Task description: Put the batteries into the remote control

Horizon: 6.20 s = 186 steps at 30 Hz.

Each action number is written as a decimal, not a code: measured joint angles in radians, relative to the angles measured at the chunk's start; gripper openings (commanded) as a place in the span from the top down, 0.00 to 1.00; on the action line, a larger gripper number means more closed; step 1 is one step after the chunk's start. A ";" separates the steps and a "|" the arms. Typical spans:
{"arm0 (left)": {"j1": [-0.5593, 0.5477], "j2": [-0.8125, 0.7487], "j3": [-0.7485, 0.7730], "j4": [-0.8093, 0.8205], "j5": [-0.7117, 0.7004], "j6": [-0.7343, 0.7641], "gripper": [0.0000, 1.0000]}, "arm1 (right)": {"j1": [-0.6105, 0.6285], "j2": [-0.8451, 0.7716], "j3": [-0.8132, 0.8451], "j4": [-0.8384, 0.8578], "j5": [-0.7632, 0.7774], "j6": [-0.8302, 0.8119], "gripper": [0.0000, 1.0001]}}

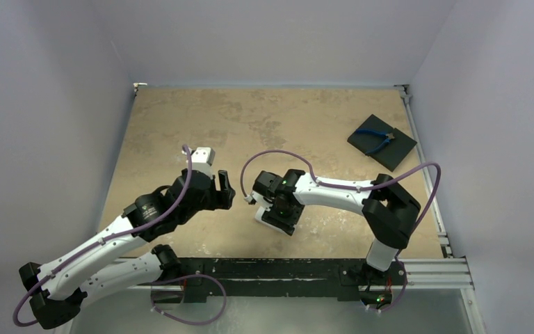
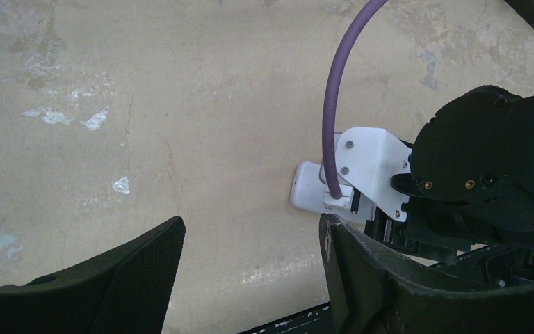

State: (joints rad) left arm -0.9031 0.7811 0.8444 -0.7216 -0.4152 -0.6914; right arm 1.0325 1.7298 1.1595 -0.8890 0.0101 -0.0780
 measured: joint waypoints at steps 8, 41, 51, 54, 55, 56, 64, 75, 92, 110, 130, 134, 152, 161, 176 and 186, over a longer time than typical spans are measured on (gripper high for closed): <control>0.000 0.000 0.000 0.000 0.000 0.000 0.29 | 0.000 0.011 0.002 0.000 0.000 0.008 0.81; 0.000 -0.007 0.000 0.000 0.000 0.000 0.29 | -0.033 0.017 0.002 0.013 -0.006 0.049 0.82; 0.000 -0.007 0.000 0.000 0.000 0.000 0.29 | -0.034 0.017 0.005 0.013 -0.005 -0.004 0.82; 0.000 -0.007 -0.001 0.000 0.000 0.000 0.29 | -0.034 0.017 0.009 0.013 -0.005 -0.021 0.82; 0.000 -0.007 -0.001 0.000 0.000 0.000 0.29 | -0.034 0.018 0.011 0.013 -0.005 -0.025 0.82; 0.000 -0.007 -0.001 0.000 0.000 0.000 0.29 | -0.034 0.018 0.013 0.013 -0.005 -0.029 0.81; 0.000 -0.006 -0.005 0.000 0.000 0.000 0.29 | -0.038 0.021 0.025 0.017 -0.003 -0.061 0.81; 0.000 -0.005 -0.005 0.000 0.000 0.000 0.29 | -0.039 0.050 0.032 0.014 -0.003 -0.103 0.81; 0.000 -0.006 -0.005 0.001 0.001 0.000 0.29 | -0.036 0.050 0.053 -0.009 0.000 -0.175 0.82; 0.000 -0.022 -0.005 0.001 0.003 0.004 0.29 | -0.005 0.084 0.074 -0.037 0.024 -0.206 0.82; 0.000 -0.037 -0.005 0.002 0.011 0.004 0.29 | 0.002 0.126 0.127 -0.086 0.025 -0.198 0.83; 0.000 -0.043 -0.005 0.001 0.011 0.004 0.29 | 0.003 0.130 0.135 -0.094 0.024 -0.191 0.84; 0.000 -0.057 -0.006 0.002 0.019 0.004 0.29 | 0.004 0.163 0.165 -0.114 0.022 -0.065 0.88; 0.000 -0.069 -0.007 0.002 0.019 0.004 0.29 | 0.004 0.163 0.165 -0.113 0.017 -0.029 0.89; -0.003 -0.079 -0.007 0.002 0.019 0.004 0.29 | 0.004 0.161 0.165 -0.114 0.016 -0.008 0.90; -0.009 -0.086 -0.007 0.002 0.018 0.004 0.29 | 0.011 0.161 0.168 -0.114 0.002 0.000 0.90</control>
State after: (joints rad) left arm -0.9123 0.6952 0.8375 -0.7200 -0.3969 -0.6872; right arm 1.0435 1.8912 1.3277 -1.0027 0.0120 -0.0776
